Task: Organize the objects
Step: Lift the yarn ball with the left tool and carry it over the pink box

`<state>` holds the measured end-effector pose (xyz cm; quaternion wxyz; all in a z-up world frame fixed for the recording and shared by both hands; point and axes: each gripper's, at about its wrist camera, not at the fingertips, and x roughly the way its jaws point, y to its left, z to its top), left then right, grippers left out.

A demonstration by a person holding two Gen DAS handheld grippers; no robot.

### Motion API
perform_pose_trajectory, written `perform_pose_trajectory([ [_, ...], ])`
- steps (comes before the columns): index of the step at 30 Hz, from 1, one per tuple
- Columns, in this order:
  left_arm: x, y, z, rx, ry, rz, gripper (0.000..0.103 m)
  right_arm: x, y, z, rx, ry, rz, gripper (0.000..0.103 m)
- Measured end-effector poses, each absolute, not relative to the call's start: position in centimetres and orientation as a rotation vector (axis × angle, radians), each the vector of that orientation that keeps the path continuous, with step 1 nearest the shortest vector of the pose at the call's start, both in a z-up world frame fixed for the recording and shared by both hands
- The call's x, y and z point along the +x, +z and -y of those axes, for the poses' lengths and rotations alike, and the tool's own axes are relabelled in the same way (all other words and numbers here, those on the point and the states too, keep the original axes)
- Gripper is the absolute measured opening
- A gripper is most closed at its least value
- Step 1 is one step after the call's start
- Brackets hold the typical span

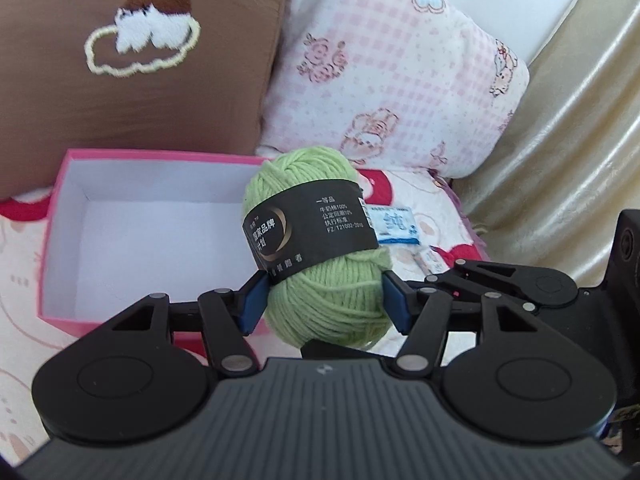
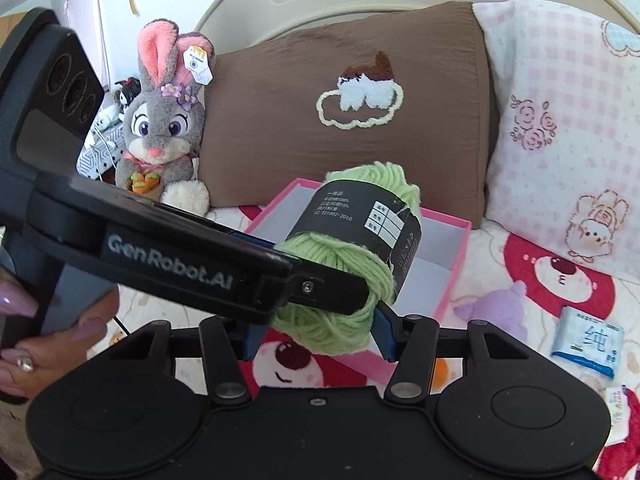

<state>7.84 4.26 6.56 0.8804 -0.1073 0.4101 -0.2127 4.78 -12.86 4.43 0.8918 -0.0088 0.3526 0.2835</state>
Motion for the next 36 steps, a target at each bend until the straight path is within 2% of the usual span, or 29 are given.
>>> perform_pose_trajectory([
  [16,11.0,3.8,-8.9,-0.221,-0.332,-0.858,0.059,10.0,2.2,7.8,-0.019,0.647,-0.761,0.055],
  [36,18.8,-5.3,-14.3,-0.275,-0.251,-0.968,0.057,18.5,-6.8,2.6,0.043,0.678,-0.894,0.053],
])
